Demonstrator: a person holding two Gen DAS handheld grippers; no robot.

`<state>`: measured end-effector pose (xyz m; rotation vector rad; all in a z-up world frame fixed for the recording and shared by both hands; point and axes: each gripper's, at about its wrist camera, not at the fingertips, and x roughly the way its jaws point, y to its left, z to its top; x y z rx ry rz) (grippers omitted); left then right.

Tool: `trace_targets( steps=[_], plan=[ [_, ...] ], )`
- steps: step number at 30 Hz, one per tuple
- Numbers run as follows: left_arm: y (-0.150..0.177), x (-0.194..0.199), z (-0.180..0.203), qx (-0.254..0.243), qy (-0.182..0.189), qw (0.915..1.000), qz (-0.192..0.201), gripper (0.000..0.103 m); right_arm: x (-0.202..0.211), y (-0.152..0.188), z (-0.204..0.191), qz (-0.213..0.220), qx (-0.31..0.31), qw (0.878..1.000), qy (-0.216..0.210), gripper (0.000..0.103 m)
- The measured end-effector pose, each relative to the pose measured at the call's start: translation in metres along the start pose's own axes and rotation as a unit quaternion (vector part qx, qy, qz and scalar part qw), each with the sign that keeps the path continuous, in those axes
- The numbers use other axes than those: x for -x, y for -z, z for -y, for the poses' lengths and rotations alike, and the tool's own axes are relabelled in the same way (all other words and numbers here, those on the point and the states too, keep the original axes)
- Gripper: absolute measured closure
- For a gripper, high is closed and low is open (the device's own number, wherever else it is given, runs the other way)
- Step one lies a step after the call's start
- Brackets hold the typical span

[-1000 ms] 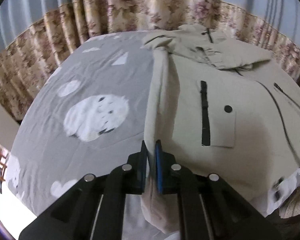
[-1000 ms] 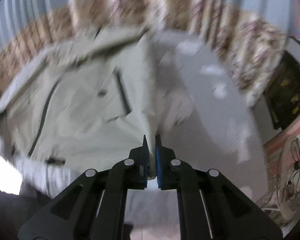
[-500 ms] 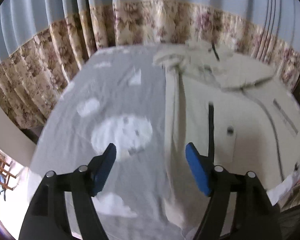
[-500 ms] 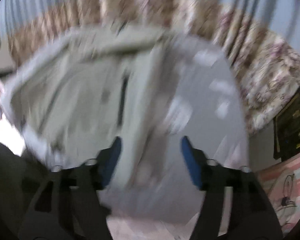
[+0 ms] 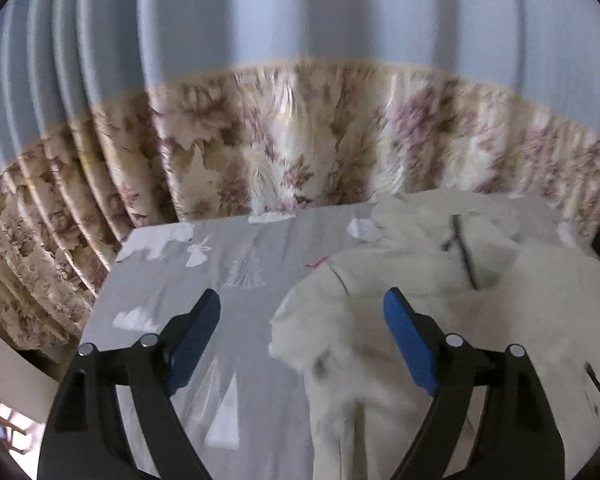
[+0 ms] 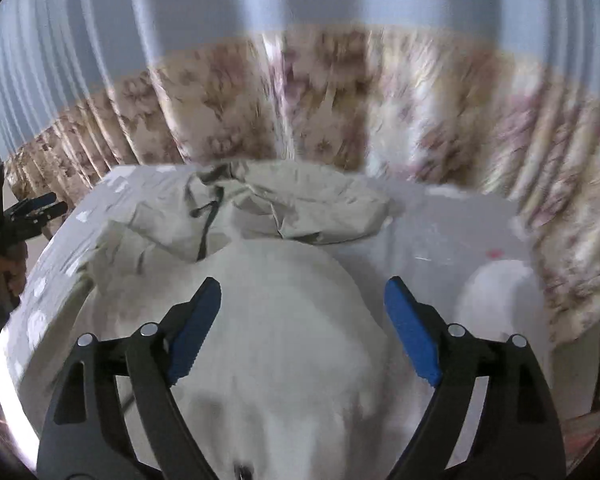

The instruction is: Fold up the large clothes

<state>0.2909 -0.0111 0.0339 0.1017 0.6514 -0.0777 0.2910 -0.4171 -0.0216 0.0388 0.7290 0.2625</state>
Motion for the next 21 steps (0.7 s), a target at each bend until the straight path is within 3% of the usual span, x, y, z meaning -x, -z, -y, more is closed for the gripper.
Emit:
trace_targets(
  steps=[6, 11, 13, 16, 18, 19, 20, 21],
  plan=[
    [-0.028, -0.09, 0.006, -0.003, -0.006, 0.999, -0.043, 0.019, -0.091, -0.039, 0.004, -0.087, -0.031, 0.995, 0.044, 0.02],
    [-0.025, -0.145, 0.016, 0.001, -0.008, 0.9951, -0.098, 0.019, -0.143, -0.046, 0.02, -0.143, -0.103, 0.984, 0.032, 0.02],
    [-0.025, -0.162, 0.018, 0.01, 0.01, 0.9925, -0.121, 0.019, -0.154, -0.047, 0.019, -0.154, -0.104, 0.982, 0.04, 0.022],
    [-0.026, -0.183, 0.027, 0.004, 0.023, 0.9867, -0.161, 0.016, -0.165, -0.046, 0.014, -0.158, -0.1, 0.982, 0.017, 0.052],
    [-0.022, -0.197, 0.035, -0.017, 0.031, 0.9813, -0.189, 0.016, -0.168, -0.049, 0.007, -0.154, -0.074, 0.985, 0.019, 0.084],
    [-0.02, -0.201, 0.041, -0.036, 0.028, 0.9804, -0.192, 0.018, -0.169, -0.052, 0.004, -0.151, -0.066, 0.986, 0.016, 0.092],
    [-0.019, -0.202, 0.046, -0.052, 0.033, 0.98, -0.189, 0.024, -0.167, -0.055, 0.002, -0.14, -0.059, 0.988, 0.016, 0.096],
    [-0.02, -0.201, 0.047, -0.055, 0.043, 0.9801, -0.186, 0.043, -0.165, -0.06, -0.001, -0.13, -0.049, 0.99, 0.018, 0.097]
  ],
)
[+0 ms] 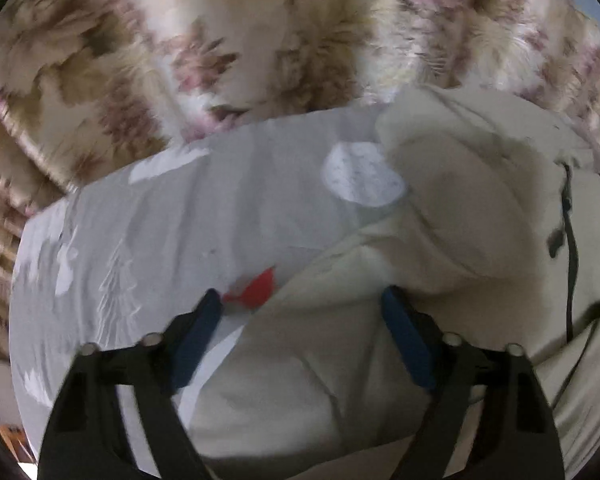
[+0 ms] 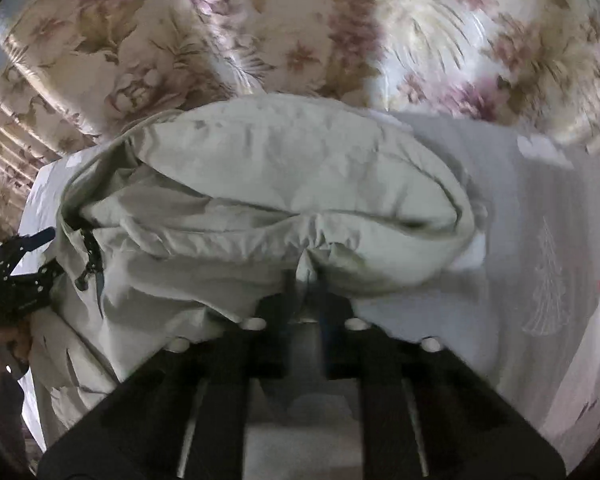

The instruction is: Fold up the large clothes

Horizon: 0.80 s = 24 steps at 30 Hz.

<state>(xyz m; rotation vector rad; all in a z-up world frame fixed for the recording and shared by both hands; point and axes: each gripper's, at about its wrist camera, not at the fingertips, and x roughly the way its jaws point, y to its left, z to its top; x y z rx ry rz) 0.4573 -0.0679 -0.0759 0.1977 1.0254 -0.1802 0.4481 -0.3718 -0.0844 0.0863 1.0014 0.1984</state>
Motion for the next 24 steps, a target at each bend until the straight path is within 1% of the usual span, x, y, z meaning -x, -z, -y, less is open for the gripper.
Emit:
trace_targets(
  steps=[1, 2, 3, 5, 6, 7, 8, 9, 11, 12, 13, 14, 15, 16, 17, 18, 19, 20, 21, 22, 23, 24],
  plan=[
    [-0.001, 0.001, 0.001, 0.001, 0.021, 0.9998, -0.002, 0.054, 0.004, -0.004, -0.003, 0.014, 0.009, 1.0, 0.004, 0.097],
    [-0.002, 0.004, 0.003, -0.002, 0.023, 0.9997, -0.001, 0.071, 0.012, -0.009, -0.005, 0.036, 0.015, 0.999, 0.002, 0.097],
    [-0.003, 0.006, 0.006, -0.014, 0.012, 0.9998, 0.005, 0.089, 0.025, -0.017, -0.009, 0.066, 0.022, 0.998, -0.005, 0.097],
    [-0.006, 0.012, 0.012, -0.037, 0.004, 0.9992, 0.016, 0.094, 0.049, -0.03, -0.017, 0.118, 0.042, 0.992, -0.004, 0.097],
    [-0.007, 0.014, 0.01, -0.038, 0.002, 0.999, 0.022, 0.095, 0.06, -0.036, -0.023, 0.145, 0.059, 0.988, -0.008, 0.097],
    [-0.007, 0.018, 0.009, -0.035, 0.001, 0.9989, 0.031, 0.095, 0.068, -0.041, -0.027, 0.162, 0.071, 0.984, -0.002, 0.098],
    [-0.008, 0.026, 0.005, -0.023, 0.0, 0.9986, 0.048, 0.096, 0.076, -0.047, -0.034, 0.188, 0.092, 0.978, 0.006, 0.098],
    [-0.008, 0.032, 0.005, -0.019, -0.005, 0.9979, 0.061, 0.096, 0.079, -0.051, -0.039, 0.203, 0.107, 0.973, 0.015, 0.099],
    [-0.008, 0.046, 0.002, -0.012, -0.031, 0.9951, 0.094, 0.095, 0.079, -0.058, -0.045, 0.216, 0.118, 0.969, 0.024, 0.099],
    [-0.008, 0.048, -0.001, -0.003, -0.043, 0.9938, 0.102, 0.095, 0.07, -0.064, -0.045, 0.205, 0.11, 0.972, 0.02, 0.099],
    [-0.009, 0.047, -0.005, 0.004, -0.049, 0.9932, 0.106, 0.095, 0.056, -0.07, -0.044, 0.18, 0.097, 0.979, 0.017, 0.098],
    [-0.013, 0.041, -0.01, 0.013, -0.052, 0.9936, 0.099, 0.094, 0.045, -0.073, -0.042, 0.165, 0.086, 0.982, 0.022, 0.097],
    [-0.014, 0.033, -0.013, 0.02, -0.049, 0.9945, 0.09, 0.089, 0.035, -0.073, -0.039, 0.157, 0.071, 0.984, 0.034, 0.088],
    [-0.013, 0.025, -0.016, 0.026, -0.043, 0.9951, 0.086, 0.087, 0.033, -0.07, -0.035, 0.153, 0.058, 0.986, 0.034, 0.075],
    [-0.01, 0.022, -0.018, 0.028, -0.04, 0.9953, 0.084, 0.083, 0.036, -0.065, -0.032, 0.151, 0.045, 0.987, 0.025, 0.066],
    [-0.007, 0.02, -0.02, 0.029, -0.044, 0.9952, 0.082, 0.082, 0.048, -0.056, -0.028, 0.159, 0.034, 0.987, 0.008, 0.045],
    [-0.001, 0.025, -0.023, 0.033, -0.044, 0.9946, 0.087, 0.08, 0.061, -0.046, -0.025, 0.171, 0.035, 0.985, -0.003, 0.032],
    [0.004, 0.037, -0.027, 0.04, -0.044, 0.9932, 0.1, 0.07, 0.082, -0.03, -0.021, 0.185, 0.047, 0.982, -0.006, 0.032],
    [0.01, 0.05, -0.028, 0.042, -0.049, 0.9916, 0.112, 0.049, 0.093, -0.018, -0.019, 0.188, 0.061, 0.98, -0.001, 0.031],
    [0.015, 0.065, -0.028, 0.042, -0.055, 0.9894, 0.128, 0.041, 0.107, -0.001, -0.012, 0.189, 0.071, 0.979, 0.008, 0.03],
    [0.024, 0.088, -0.026, 0.041, -0.057, 0.9863, 0.15, 0.037, 0.115, 0.01, -0.005, 0.187, 0.071, 0.98, 0.012, 0.029],
    [0.031, 0.1, -0.023, 0.038, -0.053, 0.9855, 0.157, 0.035, 0.122, 0.034, 0.009, 0.17, 0.064, 0.983, 0.007, 0.027]
  ],
)
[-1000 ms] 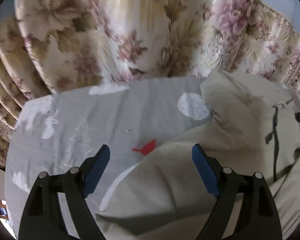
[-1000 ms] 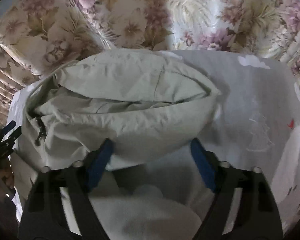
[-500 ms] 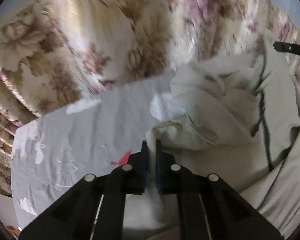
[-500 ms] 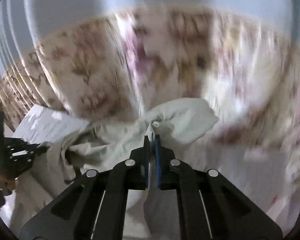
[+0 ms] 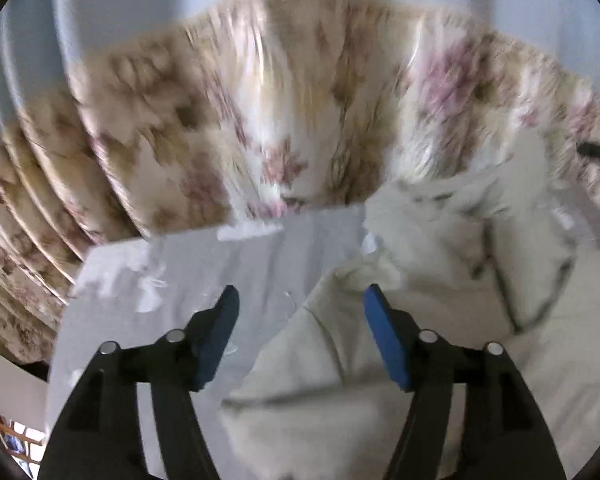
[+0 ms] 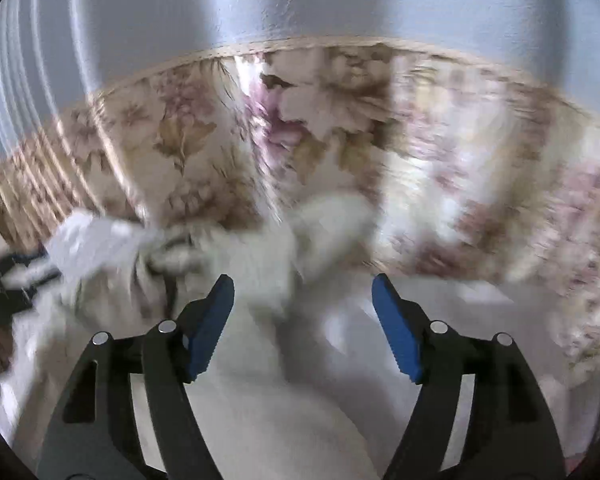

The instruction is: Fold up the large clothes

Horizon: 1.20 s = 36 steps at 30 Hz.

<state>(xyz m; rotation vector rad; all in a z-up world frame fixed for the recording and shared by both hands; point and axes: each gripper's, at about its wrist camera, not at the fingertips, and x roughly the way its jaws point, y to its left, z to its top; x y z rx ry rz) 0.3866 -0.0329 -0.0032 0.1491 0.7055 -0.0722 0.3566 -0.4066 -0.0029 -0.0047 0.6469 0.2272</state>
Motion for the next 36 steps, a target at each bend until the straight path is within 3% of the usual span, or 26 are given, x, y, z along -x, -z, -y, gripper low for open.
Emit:
trace_targets(
  steps=[2, 4, 6, 9, 11, 14, 18, 22, 24, 28, 30, 32, 36],
  plan=[
    [0.013, 0.032, 0.006, -0.002, 0.017, 0.9997, 0.016, 0.025, 0.012, 0.028, 0.013, -0.025, -0.015, 1.0, -0.004, 0.027],
    [0.03, 0.051, 0.015, 0.004, 0.03, 0.9993, 0.021, 0.023, 0.026, 0.058, 0.011, -0.031, -0.001, 1.0, -0.003, 0.027],
    [0.051, 0.06, 0.025, 0.014, 0.038, 0.999, 0.016, 0.023, 0.028, 0.075, 0.017, -0.027, 0.01, 0.999, 0.042, 0.026],
    [0.078, 0.058, 0.036, 0.026, 0.034, 0.9991, 0.002, 0.023, 0.02, 0.095, 0.059, -0.053, -0.082, 0.992, 0.075, 0.031],
    [0.093, 0.059, 0.041, 0.031, 0.031, 0.999, -0.013, 0.023, 0.023, 0.105, 0.063, -0.052, -0.065, 0.993, 0.089, 0.035],
    [0.106, 0.068, 0.042, 0.025, 0.012, 0.9995, -0.014, 0.023, 0.04, 0.125, 0.058, -0.035, -0.016, 0.997, 0.071, 0.037],
    [0.115, 0.083, 0.039, 0.039, 0.003, 0.9992, -0.009, 0.023, 0.059, 0.15, 0.062, -0.025, -0.022, 0.999, 0.019, 0.037],
    [0.126, 0.088, 0.04, 0.048, 0.009, 0.9988, -0.006, 0.023, 0.054, 0.155, 0.053, -0.029, -0.023, 0.999, -0.005, 0.038],
    [0.136, 0.084, 0.041, 0.054, 0.011, 0.9984, -0.012, 0.023, 0.05, 0.156, 0.041, -0.037, -0.01, 0.999, -0.008, 0.047],
    [0.148, 0.081, 0.038, 0.078, 0.021, 0.9966, -0.017, 0.023, 0.059, 0.167, 0.039, -0.026, -0.028, 0.999, 0.0, 0.048],
    [0.154, 0.08, 0.039, 0.08, 0.023, 0.9964, -0.017, 0.023, 0.048, 0.165, 0.04, -0.032, -0.032, 0.999, 0.03, 0.056],
    [0.156, 0.076, 0.04, 0.081, 0.024, 0.9962, -0.02, 0.023, 0.039, 0.159, 0.043, -0.029, -0.057, 0.998, 0.013, 0.065],
    [0.158, 0.069, 0.04, 0.098, 0.038, 0.9941, -0.025, 0.023, 0.035, 0.158, 0.035, -0.043, -0.06, 0.997, -0.019, 0.068]
  ],
)
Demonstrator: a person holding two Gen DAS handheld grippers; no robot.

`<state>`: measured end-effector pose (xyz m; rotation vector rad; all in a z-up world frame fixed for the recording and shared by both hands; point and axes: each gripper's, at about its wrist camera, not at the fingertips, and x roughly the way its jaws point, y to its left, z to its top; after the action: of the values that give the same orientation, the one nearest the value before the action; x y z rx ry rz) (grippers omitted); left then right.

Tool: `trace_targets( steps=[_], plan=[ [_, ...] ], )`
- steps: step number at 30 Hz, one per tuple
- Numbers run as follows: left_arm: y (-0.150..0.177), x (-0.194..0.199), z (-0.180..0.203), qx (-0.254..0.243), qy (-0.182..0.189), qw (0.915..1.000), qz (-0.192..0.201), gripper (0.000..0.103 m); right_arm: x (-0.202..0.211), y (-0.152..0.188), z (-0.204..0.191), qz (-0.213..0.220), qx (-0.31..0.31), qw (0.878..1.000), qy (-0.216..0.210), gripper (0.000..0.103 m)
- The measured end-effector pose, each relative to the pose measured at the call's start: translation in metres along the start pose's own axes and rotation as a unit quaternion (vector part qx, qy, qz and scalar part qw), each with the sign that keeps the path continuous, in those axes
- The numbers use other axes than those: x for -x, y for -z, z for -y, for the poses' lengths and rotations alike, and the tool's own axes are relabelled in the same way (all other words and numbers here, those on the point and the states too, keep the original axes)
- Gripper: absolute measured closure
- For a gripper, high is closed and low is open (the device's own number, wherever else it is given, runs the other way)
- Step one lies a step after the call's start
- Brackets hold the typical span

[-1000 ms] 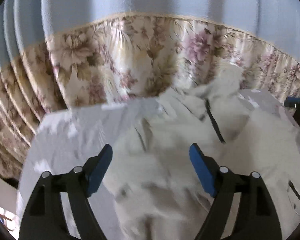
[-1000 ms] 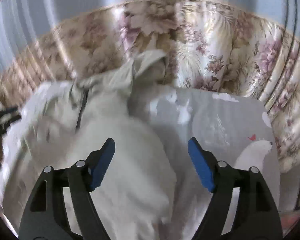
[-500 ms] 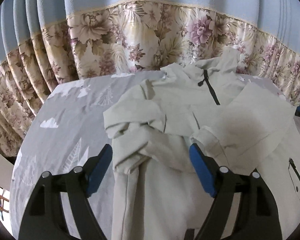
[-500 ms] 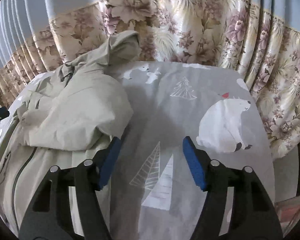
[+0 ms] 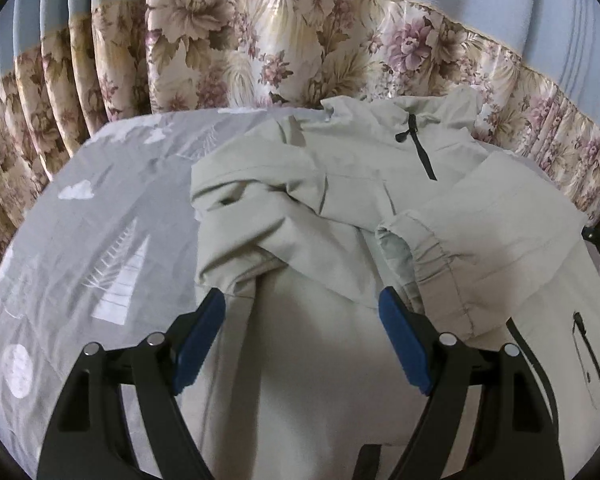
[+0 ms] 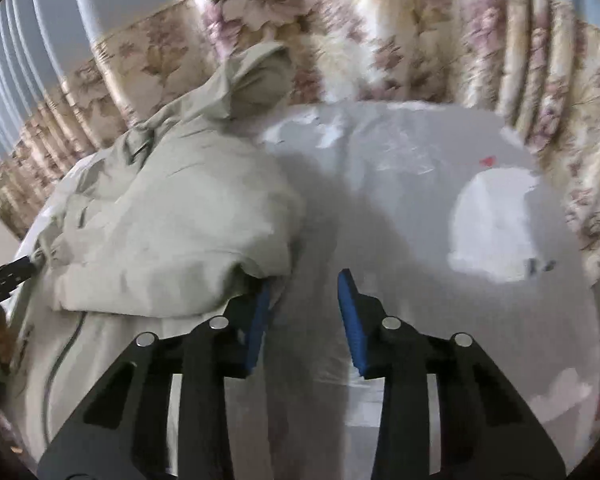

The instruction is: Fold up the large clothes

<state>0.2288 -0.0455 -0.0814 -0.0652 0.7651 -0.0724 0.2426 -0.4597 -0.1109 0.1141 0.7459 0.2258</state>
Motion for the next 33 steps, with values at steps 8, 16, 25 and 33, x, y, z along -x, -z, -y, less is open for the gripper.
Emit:
trace_targets(
  steps=[8, 16, 25, 33],
  plan=[
    [-0.001, 0.006, -0.004, -0.01, 0.009, 0.9999, 0.01, 0.023, 0.008, 0.005, -0.007, 0.023, 0.015, 1.0, 0.008, 0.068],
    [-0.007, -0.003, -0.005, -0.006, 0.023, 0.9997, 0.003, 0.023, -0.026, -0.003, -0.005, -0.019, -0.011, 1.0, 0.02, 0.099],
    [-0.025, 0.002, -0.011, 0.004, 0.015, 0.9997, 0.02, 0.023, 0.079, -0.011, -0.053, 0.121, 0.09, 0.965, 0.214, 0.102],
    [-0.012, -0.022, -0.016, 0.019, 0.014, 0.9997, -0.007, 0.023, 0.056, 0.038, -0.014, 0.052, 0.082, 0.956, 0.275, 0.08]
  ],
)
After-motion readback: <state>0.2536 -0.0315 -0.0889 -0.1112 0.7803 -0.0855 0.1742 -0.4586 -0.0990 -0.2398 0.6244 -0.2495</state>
